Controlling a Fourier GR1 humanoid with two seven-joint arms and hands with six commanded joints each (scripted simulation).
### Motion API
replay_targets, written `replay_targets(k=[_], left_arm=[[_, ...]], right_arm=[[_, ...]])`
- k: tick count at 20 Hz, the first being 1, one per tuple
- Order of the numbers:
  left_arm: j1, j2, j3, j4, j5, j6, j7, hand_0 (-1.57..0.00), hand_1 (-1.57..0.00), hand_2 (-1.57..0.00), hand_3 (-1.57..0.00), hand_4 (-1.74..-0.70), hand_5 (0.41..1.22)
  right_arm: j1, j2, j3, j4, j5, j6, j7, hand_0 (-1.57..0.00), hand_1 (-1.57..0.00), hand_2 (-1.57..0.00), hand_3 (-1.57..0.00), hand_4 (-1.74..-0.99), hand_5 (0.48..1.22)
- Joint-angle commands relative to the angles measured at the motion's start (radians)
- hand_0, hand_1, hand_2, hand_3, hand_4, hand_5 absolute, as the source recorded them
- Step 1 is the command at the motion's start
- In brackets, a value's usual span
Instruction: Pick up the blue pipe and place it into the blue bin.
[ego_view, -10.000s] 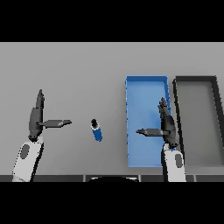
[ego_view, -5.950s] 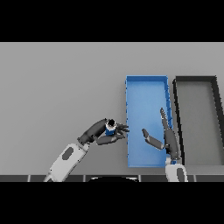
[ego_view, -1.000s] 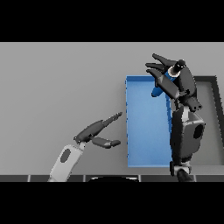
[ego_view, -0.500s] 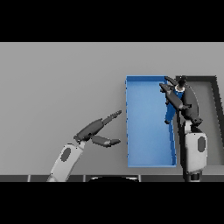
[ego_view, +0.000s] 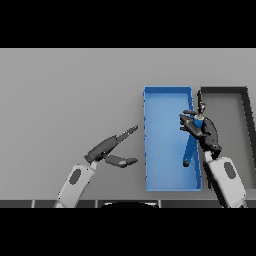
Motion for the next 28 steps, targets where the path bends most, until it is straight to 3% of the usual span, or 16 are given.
replay_targets(k=[1,2,3,4,6,8,10,12,15,18,22,28], left_arm=[[-0.007,0.000,0.001,-0.012,0.008,-0.004,0.005,0.00,0.00,0.00,0.00,-0.92,0.484],[0.002,0.003,-0.003,-0.015,0.000,0.001,-0.012,0.00,0.00,0.00,0.00,-0.92,0.486],[-0.007,0.001,0.003,-0.017,0.006,0.000,0.003,0.00,0.00,0.00,0.00,-0.92,0.489],[0.001,-0.006,-0.005,-0.014,0.002,0.003,0.004,0.00,0.00,0.00,0.00,-0.92,0.491],[0.003,-0.003,-0.002,-0.013,0.003,0.002,0.004,0.00,0.00,0.00,0.00,-0.92,0.493],[0.009,-0.003,-0.005,-0.016,0.007,-0.003,0.001,0.00,0.00,0.00,0.00,-0.92,0.493],[0.004,0.000,0.000,-0.013,0.010,-0.005,0.009,0.00,0.00,0.00,0.00,-0.93,0.494],[0.003,-0.002,0.003,-0.016,0.014,-0.004,0.013,0.00,0.00,0.00,0.00,-0.93,0.494],[0.008,-0.013,-0.009,-0.020,0.002,0.008,0.013,0.00,0.00,0.00,0.00,-0.93,0.496],[0.000,-0.007,0.004,0.000,0.003,0.007,0.018,0.00,0.00,0.00,0.00,-0.93,0.496],[0.003,-0.001,0.007,-0.014,0.014,0.000,0.002,0.00,0.00,0.00,0.00,-0.93,0.497],[-0.013,-0.006,0.008,-0.013,0.011,0.005,0.013,0.00,0.00,0.00,0.00,-0.93,0.495]], right_arm=[[-0.008,-0.034,0.043,0.008,-0.048,-0.046,0.000,-1.57,-1.57,-1.57,-0.64,-1.641,1.221],[-0.018,-0.078,0.092,0.020,-0.098,-0.090,0.000,-1.57,-1.57,-1.57,-0.51,-1.661,1.221],[-0.041,-0.119,0.127,0.033,-0.171,-0.127,0.000,-1.57,-1.57,-1.57,-0.41,-1.677,1.171],[-0.051,-0.155,0.173,0.025,-0.229,-0.182,0.000,-1.57,-1.57,-1.52,-0.45,-1.626,1.161],[-0.060,-0.168,0.198,0.034,-0.263,-0.205,0.000,-1.08,-1.03,-0.99,-0.29,-1.469,1.148],[-0.082,-0.203,0.234,0.053,-0.300,-0.241,0.000,-0.69,-0.66,-0.63,-0.19,-1.370,1.125],[-0.114,-0.251,0.293,0.064,-0.294,-0.214,0.000,-0.44,-0.42,-0.40,-0.12,-1.307,1.068],[-0.179,-0.351,0.413,0.074,-0.269,-0.180,0.001,-0.28,-0.27,-0.26,-0.08,-1.250,0.962],[-0.257,-0.412,0.540,0.087,-0.313,-0.145,0.001,-0.14,-0.14,-0.13,-0.04,-1.205,0.837],[-0.309,-0.441,0.627,0.094,-0.345,-0.142,0.001,-0.07,-0.07,-0.07,-0.02,-1.161,0.771],[-0.325,-0.462,0.661,0.084,-0.347,-0.132,0.001,-0.03,-0.03,-0.03,-0.01,-1.099,0.725],[-0.353,-0.467,0.682,0.085,-0.349,-0.102,-0.011,-0.02,-0.02,-0.02,0.00,-1.084,0.714]])
